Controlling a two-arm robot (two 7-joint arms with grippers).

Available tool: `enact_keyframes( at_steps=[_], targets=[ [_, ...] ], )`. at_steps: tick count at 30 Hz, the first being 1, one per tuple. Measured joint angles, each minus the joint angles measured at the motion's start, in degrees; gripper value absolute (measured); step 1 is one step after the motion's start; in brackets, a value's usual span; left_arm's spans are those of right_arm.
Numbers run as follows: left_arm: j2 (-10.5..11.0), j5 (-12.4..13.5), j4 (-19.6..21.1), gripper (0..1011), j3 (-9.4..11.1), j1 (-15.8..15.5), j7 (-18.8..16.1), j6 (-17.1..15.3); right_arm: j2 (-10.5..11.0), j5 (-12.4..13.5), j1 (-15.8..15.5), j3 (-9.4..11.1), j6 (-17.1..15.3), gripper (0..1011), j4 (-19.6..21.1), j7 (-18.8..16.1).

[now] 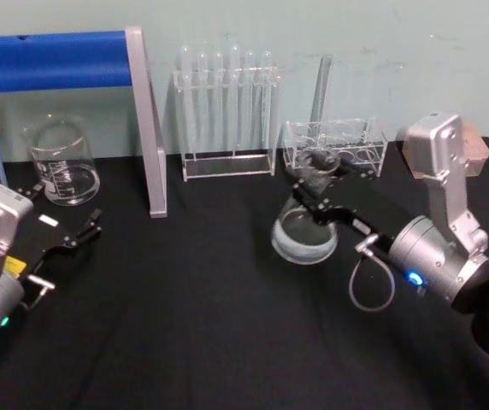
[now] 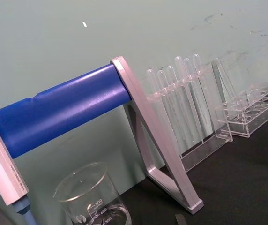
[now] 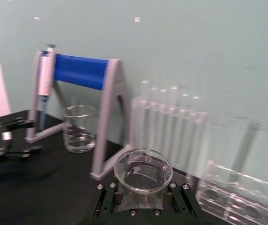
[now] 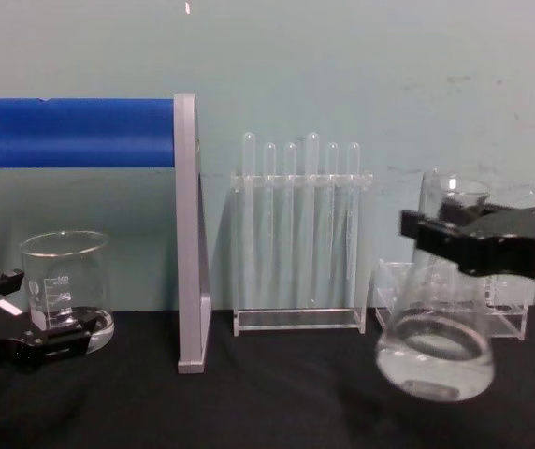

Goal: Grasp the erlenmeyer flask with one hand, shake it three times, then place it back.

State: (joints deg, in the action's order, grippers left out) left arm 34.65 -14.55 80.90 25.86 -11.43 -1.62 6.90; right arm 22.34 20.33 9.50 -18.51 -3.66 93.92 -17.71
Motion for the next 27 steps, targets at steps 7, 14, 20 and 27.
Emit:
enact_keyframes(
  at_steps=[7,14,20,27],
  targets=[
    [0.0,0.0,0.0,1001,0.0,0.0,0.0,0.0,-0.71,-0.82,0.9,2.52,0.09,453,-2.06,1.53],
    [0.0,0.0,0.0,1001,0.0,0.0,0.0,0.0,-1.42,-1.76,1.5,4.9,0.23,453,-3.71,2.69],
    [0.0,0.0,0.0,1001,0.0,0.0,0.0,0.0,-1.91,-2.42,1.76,5.98,0.23,453,-4.49,3.05],
    [0.0,0.0,0.0,1001,0.0,0.0,0.0,0.0,-2.44,-3.02,1.68,6.45,-0.03,453,-4.67,2.82]
  ],
)
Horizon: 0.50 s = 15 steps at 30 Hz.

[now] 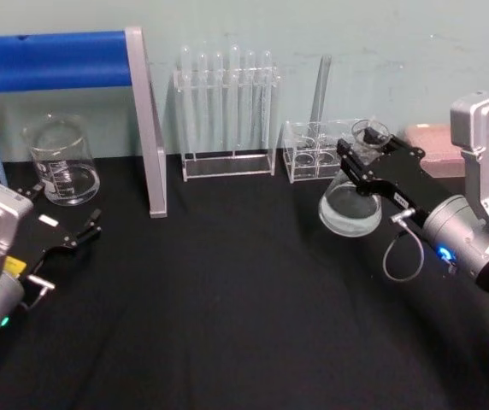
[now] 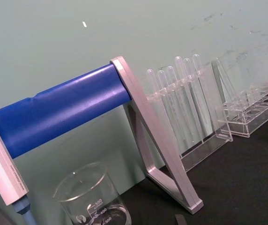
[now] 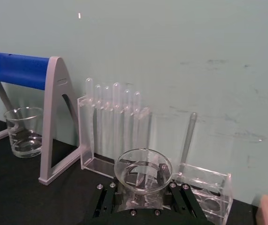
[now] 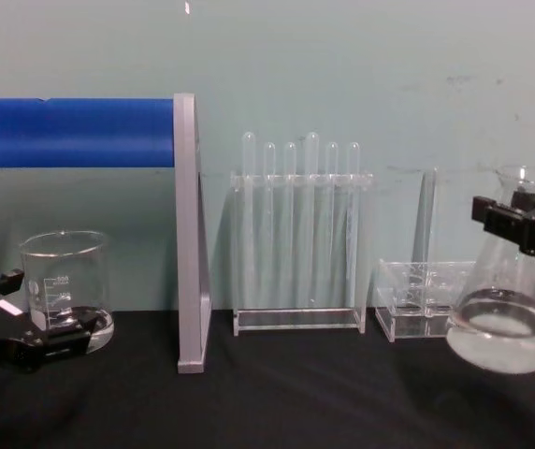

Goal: Grasp the erlenmeyer flask with one hand, shake it three times, then place it back.

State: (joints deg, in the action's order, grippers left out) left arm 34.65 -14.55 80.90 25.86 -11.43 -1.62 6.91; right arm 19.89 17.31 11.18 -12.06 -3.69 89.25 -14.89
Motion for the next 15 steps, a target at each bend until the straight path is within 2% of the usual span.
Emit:
enact_keyframes(
  at_steps=[7,15],
  targets=[
    [0.0,0.0,0.0,1001,0.0,0.0,0.0,0.0,-0.29,-0.1,-0.84,-0.64,-0.47,453,1.2,-1.37],
    [0.0,0.0,0.0,1001,0.0,0.0,0.0,0.0,-0.07,0.84,-2.65,-2.74,-1.22,453,4.33,-3.95]
  ],
)
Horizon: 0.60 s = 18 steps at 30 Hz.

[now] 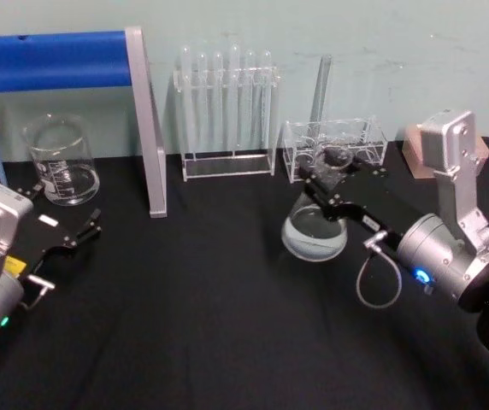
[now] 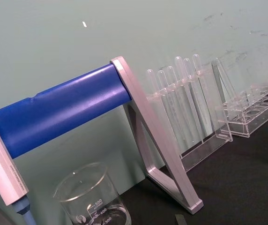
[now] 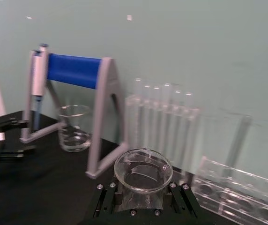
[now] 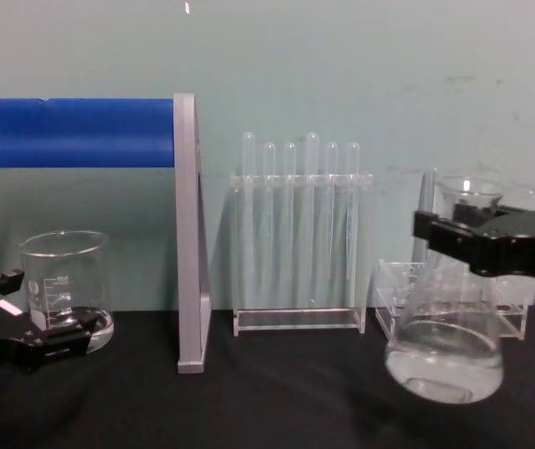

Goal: Grasp the erlenmeyer flask with one hand, shake it three times, then place it back.

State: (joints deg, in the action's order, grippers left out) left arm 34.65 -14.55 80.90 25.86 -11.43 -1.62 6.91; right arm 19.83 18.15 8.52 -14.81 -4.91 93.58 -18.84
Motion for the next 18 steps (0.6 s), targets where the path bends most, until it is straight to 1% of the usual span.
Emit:
enact_keyframes(
  at_steps=[6,9,10,18],
  targets=[
    [0.0,0.0,0.0,1001,0.0,0.0,0.0,0.0,1.01,1.0,-1.39,-2.24,-0.17,453,2.55,-2.11],
    [0.0,0.0,0.0,1001,0.0,0.0,0.0,0.0,1.45,1.3,-1.8,-2.97,-0.19,453,3.4,-2.75],
    [0.0,0.0,0.0,1001,0.0,0.0,0.0,0.0,1.82,1.53,-2.1,-3.54,-0.2,453,3.98,-3.21],
    [0.0,0.0,0.0,1001,0.0,0.0,0.0,0.0,3.58,2.79,-3.29,-5.75,-0.05,453,6.42,-5.2]
  ],
)
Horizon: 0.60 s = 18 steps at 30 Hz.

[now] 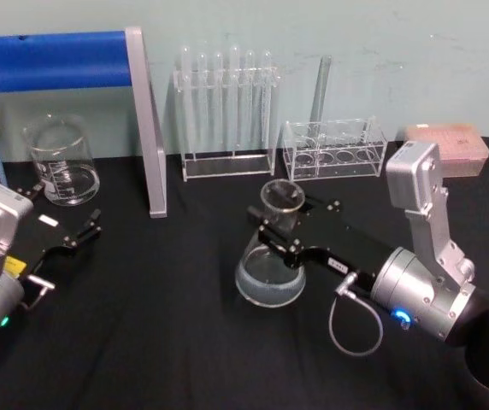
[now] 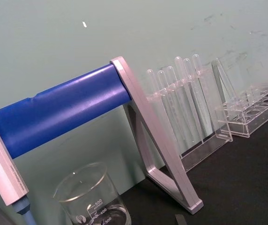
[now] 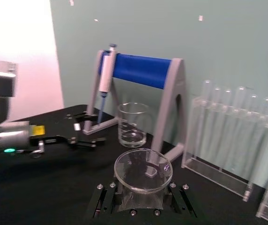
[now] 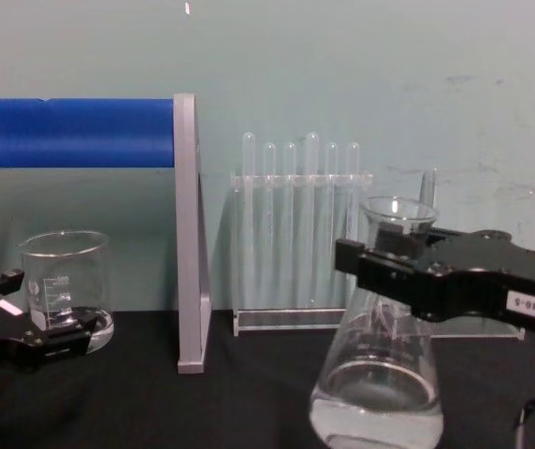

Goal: Grasp the erlenmeyer flask with one hand, shake it three times, then place it back.

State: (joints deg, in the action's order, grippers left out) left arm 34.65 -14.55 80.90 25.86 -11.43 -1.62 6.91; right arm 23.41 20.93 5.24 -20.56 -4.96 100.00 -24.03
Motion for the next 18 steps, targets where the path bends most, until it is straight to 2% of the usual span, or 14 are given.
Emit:
enact_keyframes(
  at_steps=[8,18],
  targets=[
    [0.0,0.0,0.0,1001,0.0,0.0,0.0,0.0,1.89,1.04,-0.69,-1.97,0.65,453,1.72,-1.45],
    [0.0,0.0,0.0,1001,0.0,0.0,0.0,0.0,2.15,1.47,-0.12,-2.2,0.97,453,1.12,-0.02]
  ],
)
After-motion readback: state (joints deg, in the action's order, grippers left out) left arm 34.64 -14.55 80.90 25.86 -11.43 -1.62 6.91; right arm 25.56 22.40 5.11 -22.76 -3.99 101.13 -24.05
